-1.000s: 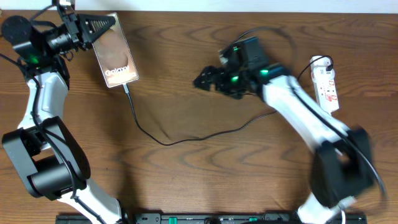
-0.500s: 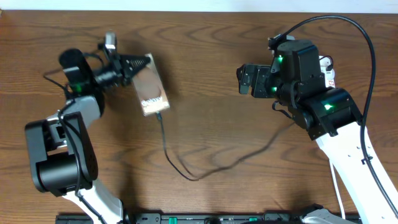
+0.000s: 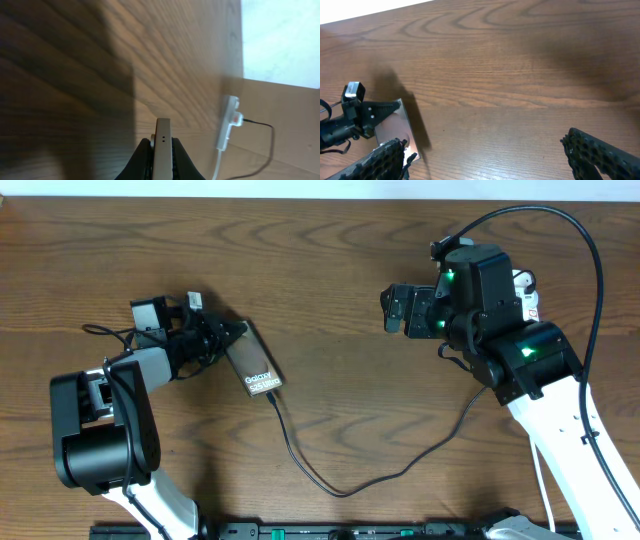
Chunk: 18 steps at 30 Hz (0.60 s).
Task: Plug charger to phone and switch on socket
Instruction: 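Open the right gripper and retract it to the right, then lower the plugged phone toward the table with the left gripper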
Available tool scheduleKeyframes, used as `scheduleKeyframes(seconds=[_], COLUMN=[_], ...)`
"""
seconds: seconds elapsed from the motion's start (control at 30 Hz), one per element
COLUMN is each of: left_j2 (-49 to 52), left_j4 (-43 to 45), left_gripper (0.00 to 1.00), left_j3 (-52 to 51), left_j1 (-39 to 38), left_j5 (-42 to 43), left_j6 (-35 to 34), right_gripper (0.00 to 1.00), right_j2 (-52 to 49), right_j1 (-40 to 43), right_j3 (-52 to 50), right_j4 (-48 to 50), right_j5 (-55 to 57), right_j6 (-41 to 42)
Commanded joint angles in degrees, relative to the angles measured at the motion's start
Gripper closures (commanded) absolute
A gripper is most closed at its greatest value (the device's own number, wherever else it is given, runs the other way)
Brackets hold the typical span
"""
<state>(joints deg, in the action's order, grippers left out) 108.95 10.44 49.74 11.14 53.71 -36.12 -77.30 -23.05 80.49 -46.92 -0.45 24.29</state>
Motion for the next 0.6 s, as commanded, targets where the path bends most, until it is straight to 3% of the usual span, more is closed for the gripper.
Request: scheduleKeyframes(seconds=[0.0,0.27,0.4,0.57], left_j2=[-1.4,-1.4,-1.4,-1.4], left_j4=[-2.8,-5.8,-8.1,-10.7], left_gripper=[0.93,0.92,0.83,0.83], left_j3=[0.7,0.7,0.7,0.7], left_j1=[-0.1,-0.1,-0.1,-0.1], left_j5=[-5.7,-8.2,-10.1,-12.4], left_j6=[3.1,3.5,3.6,3.6], right_gripper=[0.01,0.01,0.01,0.01], right_j2=[0.2,0.0,-0.3,-1.4], right_j1=[-0.3,-0.3,-0.3,-0.3], right_j3=[0.1,0.1,0.1,0.1], right_j4=[0.1,0.6,0.7,0.7], right_j5=[-0.1,-0.1,-0.1,-0.1], right_j6=[-0.8,-0.8,-0.8,-0.8])
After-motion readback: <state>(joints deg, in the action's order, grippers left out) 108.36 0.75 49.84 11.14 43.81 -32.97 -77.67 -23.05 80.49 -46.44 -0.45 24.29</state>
